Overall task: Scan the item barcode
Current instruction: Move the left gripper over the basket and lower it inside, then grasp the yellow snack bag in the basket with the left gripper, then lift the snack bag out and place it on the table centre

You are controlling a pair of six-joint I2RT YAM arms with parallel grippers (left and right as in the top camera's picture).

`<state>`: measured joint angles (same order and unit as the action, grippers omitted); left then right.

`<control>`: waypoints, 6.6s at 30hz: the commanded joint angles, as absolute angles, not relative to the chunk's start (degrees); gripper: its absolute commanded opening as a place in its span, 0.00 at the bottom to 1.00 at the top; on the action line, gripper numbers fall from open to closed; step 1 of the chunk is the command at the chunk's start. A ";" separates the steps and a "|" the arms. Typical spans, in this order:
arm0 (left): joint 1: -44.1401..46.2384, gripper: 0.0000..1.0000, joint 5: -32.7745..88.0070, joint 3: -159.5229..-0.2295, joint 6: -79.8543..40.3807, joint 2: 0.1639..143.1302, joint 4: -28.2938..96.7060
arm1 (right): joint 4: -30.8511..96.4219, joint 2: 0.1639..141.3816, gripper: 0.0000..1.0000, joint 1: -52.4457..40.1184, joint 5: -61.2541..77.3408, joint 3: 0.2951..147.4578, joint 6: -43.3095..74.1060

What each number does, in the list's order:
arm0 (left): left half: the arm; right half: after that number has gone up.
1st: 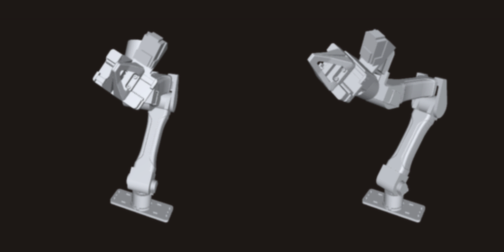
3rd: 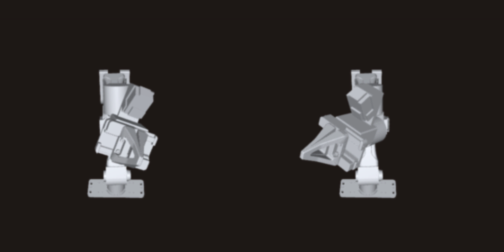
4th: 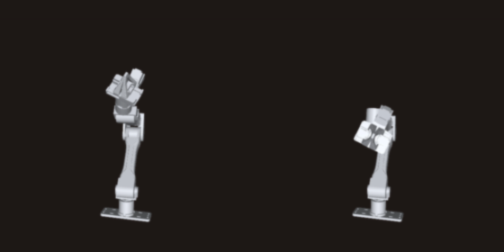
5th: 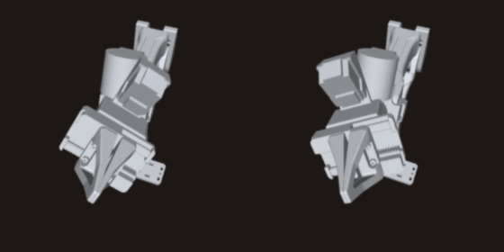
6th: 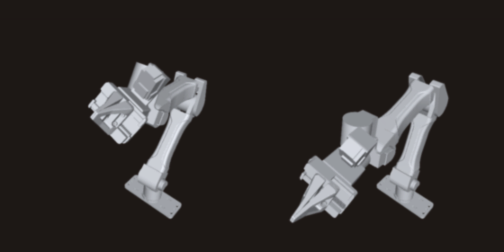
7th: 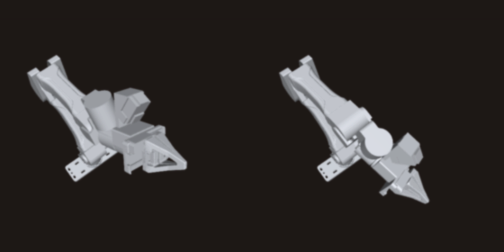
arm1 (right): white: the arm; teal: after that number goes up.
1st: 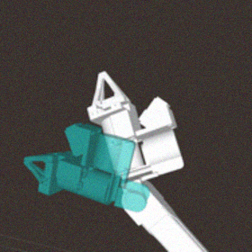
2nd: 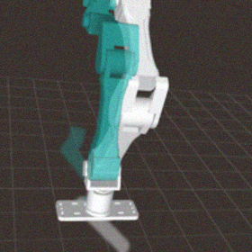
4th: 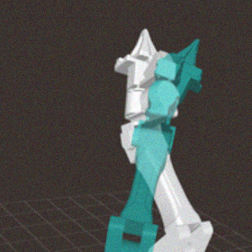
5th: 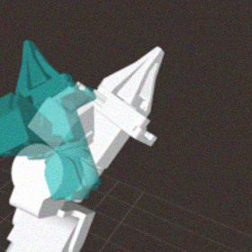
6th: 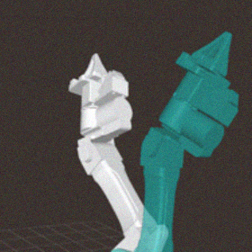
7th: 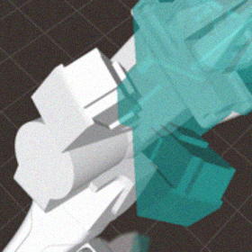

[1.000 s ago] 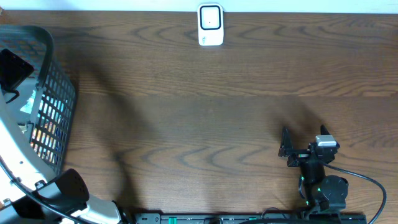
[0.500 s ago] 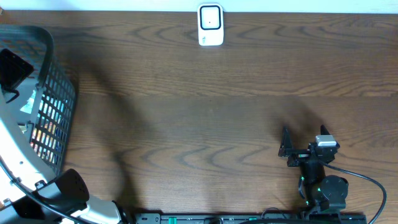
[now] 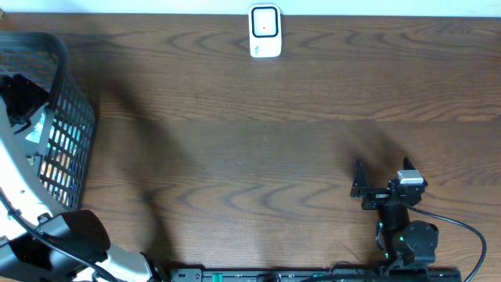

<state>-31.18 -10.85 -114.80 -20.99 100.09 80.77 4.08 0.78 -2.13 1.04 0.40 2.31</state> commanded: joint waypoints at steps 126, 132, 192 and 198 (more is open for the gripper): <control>-42.09 0.07 10.66 -118.85 -27.09 84.49 77.28 | 4.32 0.75 0.99 -2.74 0.78 0.32 1.63; -42.04 0.07 25.93 -118.85 -18.41 84.27 73.23 | 4.32 0.75 0.99 -2.74 0.78 0.32 1.63; 29.32 0.08 18.33 -107.09 -11.31 108.81 84.29 | 4.32 0.75 0.99 -2.72 0.78 0.32 1.63; 29.98 0.08 18.33 -106.56 -11.53 112.40 86.08 | 4.32 0.75 0.99 -2.72 0.78 0.32 1.63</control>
